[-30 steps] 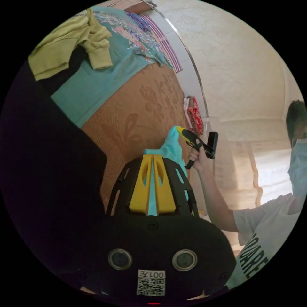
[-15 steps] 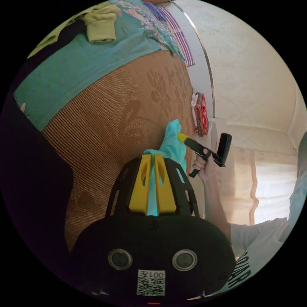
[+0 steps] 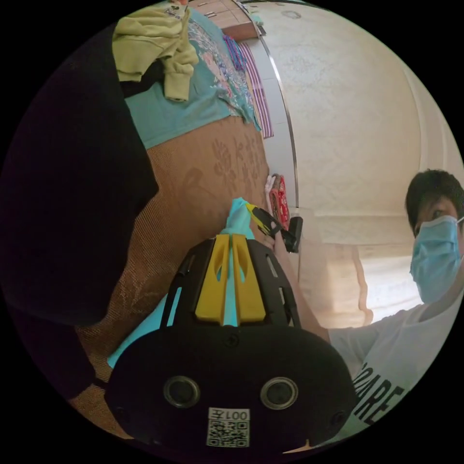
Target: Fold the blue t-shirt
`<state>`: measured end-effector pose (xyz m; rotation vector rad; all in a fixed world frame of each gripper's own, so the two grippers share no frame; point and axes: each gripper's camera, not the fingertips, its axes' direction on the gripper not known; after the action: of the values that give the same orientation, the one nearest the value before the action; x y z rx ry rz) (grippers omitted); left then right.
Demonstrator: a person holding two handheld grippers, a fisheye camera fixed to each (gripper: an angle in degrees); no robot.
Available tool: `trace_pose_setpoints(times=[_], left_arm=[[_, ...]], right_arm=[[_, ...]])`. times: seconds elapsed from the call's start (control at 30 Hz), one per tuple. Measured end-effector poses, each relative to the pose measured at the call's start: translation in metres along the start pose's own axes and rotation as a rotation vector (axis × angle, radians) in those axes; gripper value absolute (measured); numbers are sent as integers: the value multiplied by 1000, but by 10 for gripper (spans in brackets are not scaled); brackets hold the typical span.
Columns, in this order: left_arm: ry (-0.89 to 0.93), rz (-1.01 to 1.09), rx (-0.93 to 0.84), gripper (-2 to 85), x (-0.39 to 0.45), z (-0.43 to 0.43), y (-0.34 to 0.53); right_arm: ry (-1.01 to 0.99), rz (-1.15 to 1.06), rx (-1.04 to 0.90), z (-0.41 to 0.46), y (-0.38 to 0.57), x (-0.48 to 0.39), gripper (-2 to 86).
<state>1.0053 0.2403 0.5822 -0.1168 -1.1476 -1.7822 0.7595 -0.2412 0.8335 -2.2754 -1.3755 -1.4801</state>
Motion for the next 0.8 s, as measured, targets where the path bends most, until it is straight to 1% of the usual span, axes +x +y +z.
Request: trace_pose_setpoints(times=[0.03,0.1,0.13,0.2,0.27,0.3,0.37,0.4,0.47,0.53,0.6,0.67,0.7,0.73,0.8], left_arm=[[0,10,-11,-10,3,3,3],[58,4,-68,-11,3,13,5],[65,-15,-118,-11,4,16,7],[17,43,-126,-8,16,7,13],[-153,167,-181,6,39,-9,21],[-198,206,-202,11,45,-12,23],[-432,382,-327,29,70,-15,34],[-493,428,-363,33,75,-13,37],[-689,600,-448,37,95,0,51],[-728,652,-464,31,105,9,58],[-721,654,-485,28,114,18,62],[-874,700,-469,1,131,20,70],[-877,713,-482,-2,135,19,71],[-875,689,-459,-5,144,10,70],[-893,690,-386,-8,162,-14,68]], right_arm=[[7,4,-7,5,-2,2,17],[47,-19,-67,25,-11,2,19],[55,-36,-86,29,-14,0,20],[97,-105,-106,24,-17,-11,25],[153,-137,-89,10,-12,-21,31],[198,-151,-62,-2,-6,-26,37],[247,-171,-55,-15,1,-30,54],[247,-170,-68,-19,3,-29,68],[203,-147,-102,-15,3,-23,86],[162,-115,-132,-2,0,-17,90],[140,-88,-146,20,-4,-14,71],[120,-63,-148,35,-7,-16,43],[111,-55,-142,39,-8,-21,35],[130,-61,-141,39,-9,-26,30],[280,-181,-119,26,-11,-56,23]])
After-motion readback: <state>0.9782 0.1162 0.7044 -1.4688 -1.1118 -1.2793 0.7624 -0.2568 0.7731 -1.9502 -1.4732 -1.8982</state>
